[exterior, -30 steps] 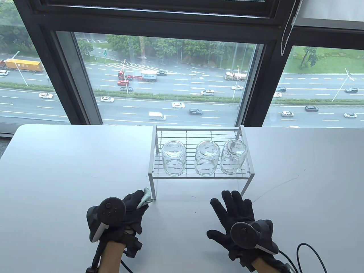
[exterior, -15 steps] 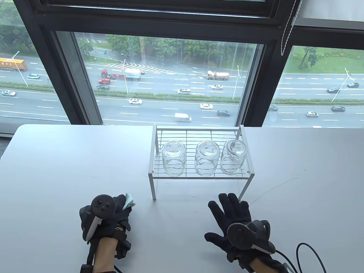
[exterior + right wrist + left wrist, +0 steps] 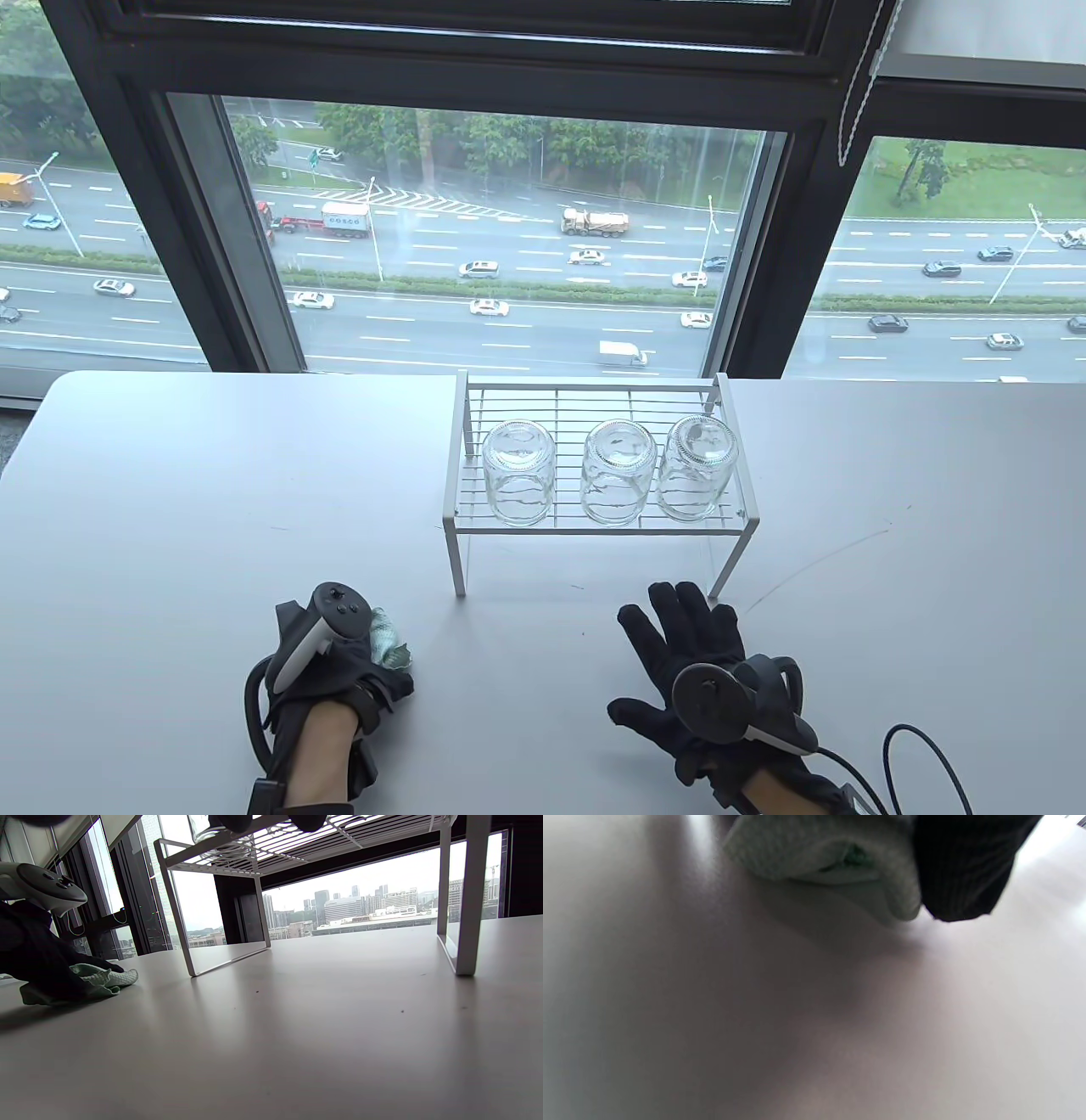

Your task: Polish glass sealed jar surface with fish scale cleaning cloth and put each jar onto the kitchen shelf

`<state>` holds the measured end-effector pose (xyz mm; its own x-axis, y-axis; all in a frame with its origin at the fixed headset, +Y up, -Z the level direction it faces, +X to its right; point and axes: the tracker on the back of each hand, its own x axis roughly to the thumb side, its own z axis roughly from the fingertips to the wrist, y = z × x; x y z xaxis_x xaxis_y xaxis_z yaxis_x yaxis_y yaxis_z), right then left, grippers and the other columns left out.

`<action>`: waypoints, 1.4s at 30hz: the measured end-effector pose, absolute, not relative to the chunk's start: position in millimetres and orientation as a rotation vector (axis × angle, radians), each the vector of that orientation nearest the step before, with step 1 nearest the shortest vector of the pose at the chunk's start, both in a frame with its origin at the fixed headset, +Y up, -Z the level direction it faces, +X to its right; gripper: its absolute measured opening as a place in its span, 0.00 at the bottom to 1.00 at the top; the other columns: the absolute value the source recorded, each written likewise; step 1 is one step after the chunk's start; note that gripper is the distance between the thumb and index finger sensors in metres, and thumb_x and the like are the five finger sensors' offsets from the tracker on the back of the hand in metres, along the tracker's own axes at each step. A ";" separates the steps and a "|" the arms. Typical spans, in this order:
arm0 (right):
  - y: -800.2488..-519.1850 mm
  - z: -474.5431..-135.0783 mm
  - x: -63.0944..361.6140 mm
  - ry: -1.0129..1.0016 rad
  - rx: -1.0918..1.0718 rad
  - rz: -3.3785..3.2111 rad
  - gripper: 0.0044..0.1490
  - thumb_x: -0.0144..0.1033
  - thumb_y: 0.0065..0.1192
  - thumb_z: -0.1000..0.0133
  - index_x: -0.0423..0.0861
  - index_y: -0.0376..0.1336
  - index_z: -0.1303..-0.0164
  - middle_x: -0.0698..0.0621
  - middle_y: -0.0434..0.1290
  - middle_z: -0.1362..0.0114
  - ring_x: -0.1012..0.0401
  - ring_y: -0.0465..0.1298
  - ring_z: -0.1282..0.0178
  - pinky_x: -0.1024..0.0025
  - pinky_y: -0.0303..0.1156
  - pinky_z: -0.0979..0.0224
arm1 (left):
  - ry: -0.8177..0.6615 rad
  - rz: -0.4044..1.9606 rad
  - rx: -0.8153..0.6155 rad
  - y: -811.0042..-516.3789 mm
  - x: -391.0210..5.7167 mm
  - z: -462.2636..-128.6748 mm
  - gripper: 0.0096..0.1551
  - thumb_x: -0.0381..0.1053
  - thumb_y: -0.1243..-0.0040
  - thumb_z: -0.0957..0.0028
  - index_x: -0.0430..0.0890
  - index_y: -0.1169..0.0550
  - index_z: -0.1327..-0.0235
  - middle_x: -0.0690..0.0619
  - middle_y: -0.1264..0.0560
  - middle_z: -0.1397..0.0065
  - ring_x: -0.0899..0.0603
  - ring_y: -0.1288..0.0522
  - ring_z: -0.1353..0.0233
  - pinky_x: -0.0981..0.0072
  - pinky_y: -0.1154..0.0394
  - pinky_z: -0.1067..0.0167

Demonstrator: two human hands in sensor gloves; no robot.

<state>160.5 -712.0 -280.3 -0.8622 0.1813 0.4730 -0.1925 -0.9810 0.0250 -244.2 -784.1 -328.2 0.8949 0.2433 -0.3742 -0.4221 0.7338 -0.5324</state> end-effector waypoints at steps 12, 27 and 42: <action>-712.2 -281.7 160.3 -0.036 0.714 2.854 0.62 0.78 0.45 0.55 0.56 0.39 0.14 0.42 0.37 0.10 0.40 0.38 0.13 0.31 0.39 0.21 | 0.214 0.479 -0.364 -746.1 -243.6 -319.0 0.62 0.80 0.42 0.61 0.53 0.45 0.16 0.37 0.54 0.10 0.25 0.57 0.15 0.28 0.56 0.27; -712.4 -287.8 159.0 -0.056 0.703 2.851 0.62 0.78 0.46 0.55 0.57 0.40 0.14 0.42 0.37 0.10 0.40 0.37 0.13 0.30 0.38 0.21 | -0.202 0.476 0.034 -690.6 -171.6 -294.3 0.51 0.76 0.45 0.50 0.53 0.40 0.17 0.36 0.51 0.11 0.23 0.55 0.16 0.24 0.53 0.31; -709.3 -293.6 167.7 -0.091 0.660 2.859 0.61 0.78 0.46 0.55 0.57 0.41 0.14 0.43 0.37 0.09 0.40 0.37 0.13 0.30 0.38 0.21 | -0.451 0.487 -0.010 -718.3 -90.0 -279.1 0.56 0.78 0.49 0.50 0.53 0.51 0.16 0.37 0.58 0.11 0.25 0.62 0.16 0.23 0.58 0.31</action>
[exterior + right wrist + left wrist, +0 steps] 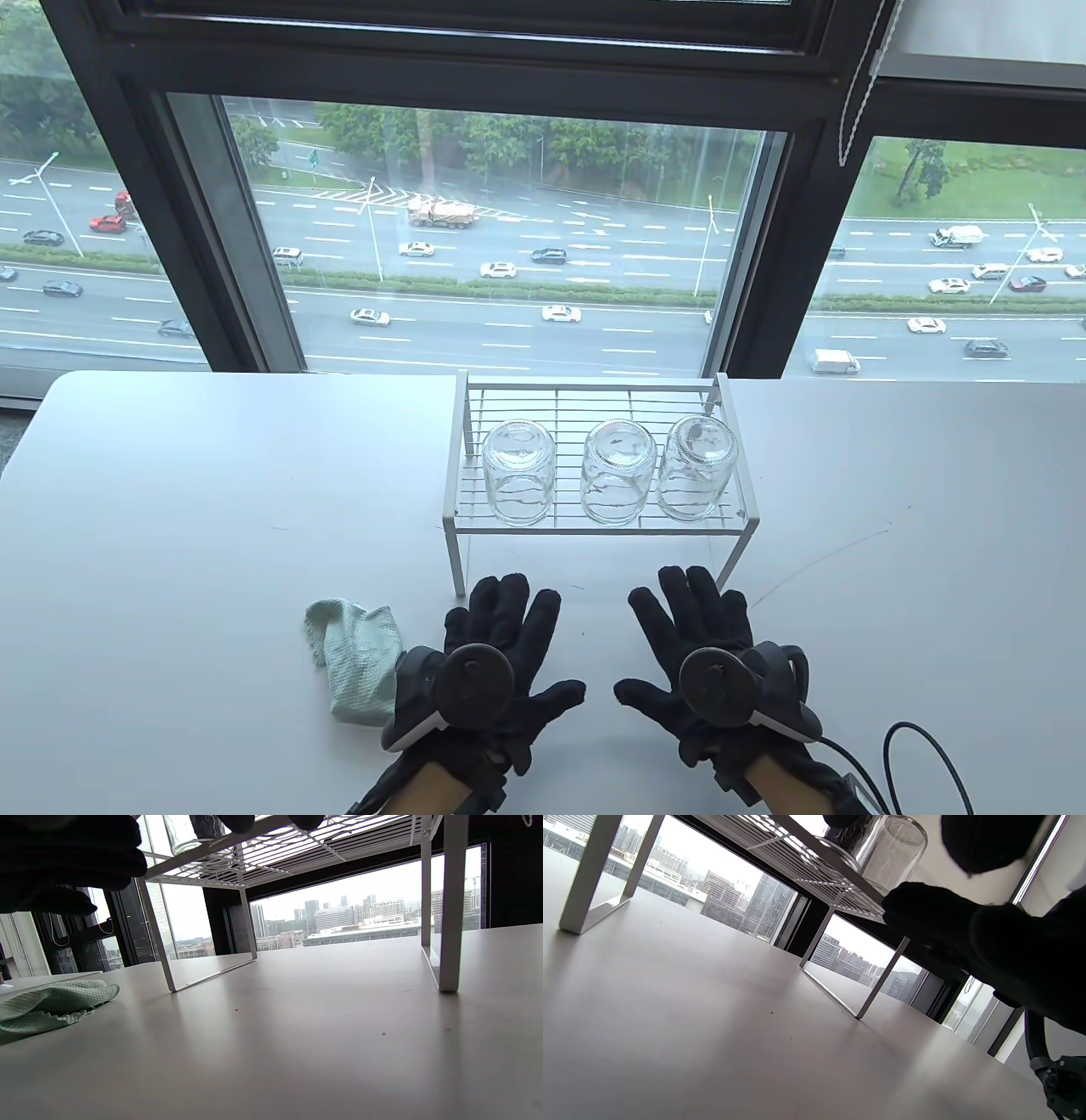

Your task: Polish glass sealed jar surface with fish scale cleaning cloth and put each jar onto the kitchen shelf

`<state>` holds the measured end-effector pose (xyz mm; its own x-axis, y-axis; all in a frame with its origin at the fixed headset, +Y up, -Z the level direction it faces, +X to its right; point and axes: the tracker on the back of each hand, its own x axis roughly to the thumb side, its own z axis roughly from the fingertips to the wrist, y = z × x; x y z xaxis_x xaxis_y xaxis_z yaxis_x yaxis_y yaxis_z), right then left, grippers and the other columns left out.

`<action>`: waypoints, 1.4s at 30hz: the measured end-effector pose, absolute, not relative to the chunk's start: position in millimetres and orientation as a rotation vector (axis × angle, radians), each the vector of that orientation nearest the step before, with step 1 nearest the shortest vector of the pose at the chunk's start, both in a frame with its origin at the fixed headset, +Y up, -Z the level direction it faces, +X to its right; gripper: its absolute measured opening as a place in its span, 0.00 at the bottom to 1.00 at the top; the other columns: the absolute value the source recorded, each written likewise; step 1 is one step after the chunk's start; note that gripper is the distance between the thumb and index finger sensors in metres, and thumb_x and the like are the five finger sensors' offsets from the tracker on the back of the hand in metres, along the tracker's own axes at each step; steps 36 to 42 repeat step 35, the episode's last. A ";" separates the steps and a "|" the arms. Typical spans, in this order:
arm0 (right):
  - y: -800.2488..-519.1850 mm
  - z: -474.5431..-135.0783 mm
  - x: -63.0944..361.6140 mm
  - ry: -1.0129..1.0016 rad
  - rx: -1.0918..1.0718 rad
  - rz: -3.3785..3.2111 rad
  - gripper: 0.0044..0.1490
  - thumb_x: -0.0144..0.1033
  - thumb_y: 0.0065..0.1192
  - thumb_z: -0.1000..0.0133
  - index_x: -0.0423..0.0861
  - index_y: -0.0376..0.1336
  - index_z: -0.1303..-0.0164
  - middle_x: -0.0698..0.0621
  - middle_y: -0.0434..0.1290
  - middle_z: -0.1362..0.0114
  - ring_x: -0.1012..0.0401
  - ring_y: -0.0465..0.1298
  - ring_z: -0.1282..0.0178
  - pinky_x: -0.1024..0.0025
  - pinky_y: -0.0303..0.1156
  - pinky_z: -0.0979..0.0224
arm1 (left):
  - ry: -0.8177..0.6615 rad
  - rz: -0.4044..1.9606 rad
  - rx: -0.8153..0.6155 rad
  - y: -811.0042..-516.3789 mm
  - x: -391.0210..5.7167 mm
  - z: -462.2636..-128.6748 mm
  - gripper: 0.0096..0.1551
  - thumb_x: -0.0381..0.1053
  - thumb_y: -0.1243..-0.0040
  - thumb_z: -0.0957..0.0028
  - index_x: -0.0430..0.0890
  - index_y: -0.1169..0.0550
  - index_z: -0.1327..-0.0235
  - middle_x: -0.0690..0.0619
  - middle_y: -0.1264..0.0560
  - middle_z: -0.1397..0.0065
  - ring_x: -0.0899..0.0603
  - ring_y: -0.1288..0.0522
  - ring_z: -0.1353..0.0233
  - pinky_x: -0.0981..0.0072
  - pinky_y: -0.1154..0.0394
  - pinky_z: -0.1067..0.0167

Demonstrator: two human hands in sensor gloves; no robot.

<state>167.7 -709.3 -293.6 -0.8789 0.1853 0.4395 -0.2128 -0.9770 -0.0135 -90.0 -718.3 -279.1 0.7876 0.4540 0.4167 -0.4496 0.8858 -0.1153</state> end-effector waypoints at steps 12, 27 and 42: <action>-708.6 -294.4 172.0 -0.108 0.634 2.872 0.61 0.78 0.46 0.55 0.57 0.41 0.14 0.42 0.38 0.09 0.40 0.38 0.13 0.30 0.38 0.21 | -0.447 0.466 -0.021 -722.0 -90.1 -279.0 0.56 0.78 0.49 0.51 0.54 0.51 0.16 0.39 0.61 0.11 0.26 0.66 0.15 0.24 0.61 0.31; -710.5 -294.2 174.5 -0.095 0.621 2.881 0.61 0.78 0.46 0.55 0.57 0.41 0.14 0.42 0.38 0.10 0.40 0.38 0.13 0.30 0.38 0.21 | -0.433 0.463 -0.021 -720.9 -93.5 -280.6 0.56 0.78 0.49 0.51 0.54 0.51 0.16 0.39 0.62 0.11 0.26 0.66 0.15 0.24 0.62 0.31; -712.2 -293.5 173.2 -0.080 0.625 2.891 0.61 0.78 0.46 0.55 0.56 0.41 0.14 0.42 0.38 0.10 0.40 0.38 0.13 0.30 0.39 0.21 | -0.425 0.461 -0.029 -720.8 -94.8 -281.0 0.56 0.78 0.49 0.51 0.54 0.51 0.16 0.38 0.61 0.11 0.25 0.65 0.15 0.24 0.61 0.31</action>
